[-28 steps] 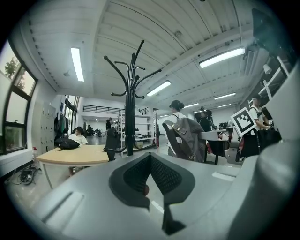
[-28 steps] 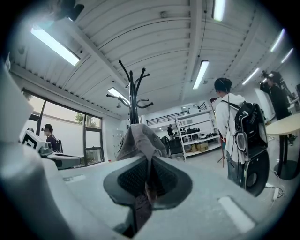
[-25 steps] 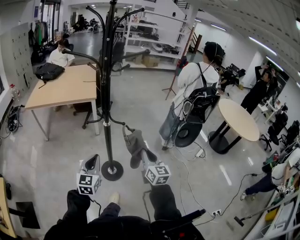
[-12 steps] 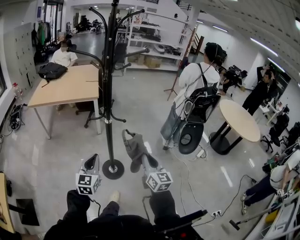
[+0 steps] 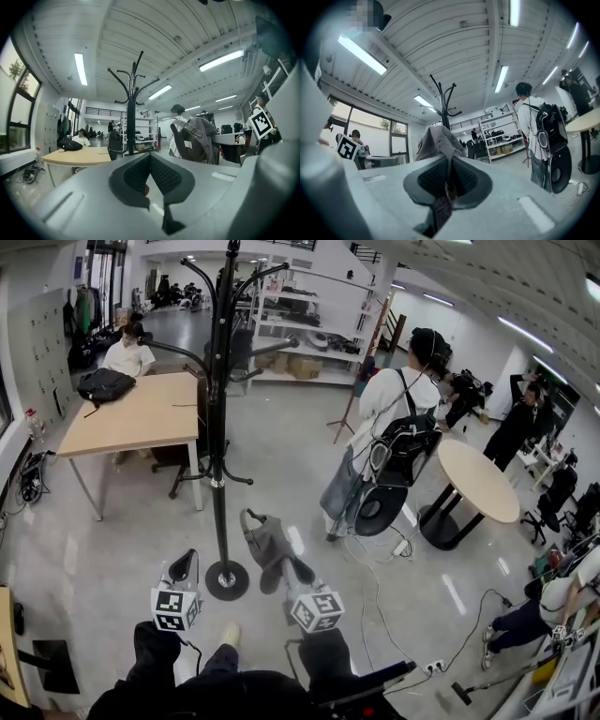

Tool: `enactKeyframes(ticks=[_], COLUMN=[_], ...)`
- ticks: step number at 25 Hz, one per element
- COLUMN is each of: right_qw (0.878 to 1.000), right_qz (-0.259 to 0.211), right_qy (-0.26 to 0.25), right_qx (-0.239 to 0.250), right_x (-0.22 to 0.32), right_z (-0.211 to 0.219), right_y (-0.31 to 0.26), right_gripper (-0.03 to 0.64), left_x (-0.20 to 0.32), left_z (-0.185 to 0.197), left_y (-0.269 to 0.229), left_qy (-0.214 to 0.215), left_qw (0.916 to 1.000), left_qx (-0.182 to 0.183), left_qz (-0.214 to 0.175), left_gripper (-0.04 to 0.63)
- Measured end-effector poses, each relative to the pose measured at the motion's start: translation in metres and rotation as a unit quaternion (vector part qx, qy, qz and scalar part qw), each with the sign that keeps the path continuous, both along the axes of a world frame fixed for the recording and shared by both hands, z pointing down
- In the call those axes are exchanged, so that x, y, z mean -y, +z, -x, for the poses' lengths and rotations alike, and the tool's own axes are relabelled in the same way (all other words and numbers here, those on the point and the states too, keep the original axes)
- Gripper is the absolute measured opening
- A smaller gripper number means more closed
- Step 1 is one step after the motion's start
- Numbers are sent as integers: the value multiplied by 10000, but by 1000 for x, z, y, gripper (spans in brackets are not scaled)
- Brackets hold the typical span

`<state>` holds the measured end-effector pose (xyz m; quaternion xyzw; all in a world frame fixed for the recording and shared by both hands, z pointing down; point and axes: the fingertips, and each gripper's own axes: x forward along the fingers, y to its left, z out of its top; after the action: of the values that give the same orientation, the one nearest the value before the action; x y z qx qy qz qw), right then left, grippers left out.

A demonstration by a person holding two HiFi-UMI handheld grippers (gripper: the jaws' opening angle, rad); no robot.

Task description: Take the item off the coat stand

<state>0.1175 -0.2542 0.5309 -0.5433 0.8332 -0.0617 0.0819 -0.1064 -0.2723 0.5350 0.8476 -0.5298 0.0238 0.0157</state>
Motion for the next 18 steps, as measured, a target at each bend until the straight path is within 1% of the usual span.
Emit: enactKeyframes(ticks=[7, 18], right_qw=[10000, 10000], right_qz=[-43, -1], right_qy=[30, -7], right_qx=[22, -65], right_x=[-11, -10], right_z=[-3, -2], right_y=[-4, -6], right_gripper=[19, 18], left_x=[-6, -5], left_z=[-3, -6], left_y=[-6, -12], left_qy=[16, 57], left_qw=[10000, 10000], left_qx=[-30, -3], left_qz=[-61, -55], left_gripper=[3, 3])
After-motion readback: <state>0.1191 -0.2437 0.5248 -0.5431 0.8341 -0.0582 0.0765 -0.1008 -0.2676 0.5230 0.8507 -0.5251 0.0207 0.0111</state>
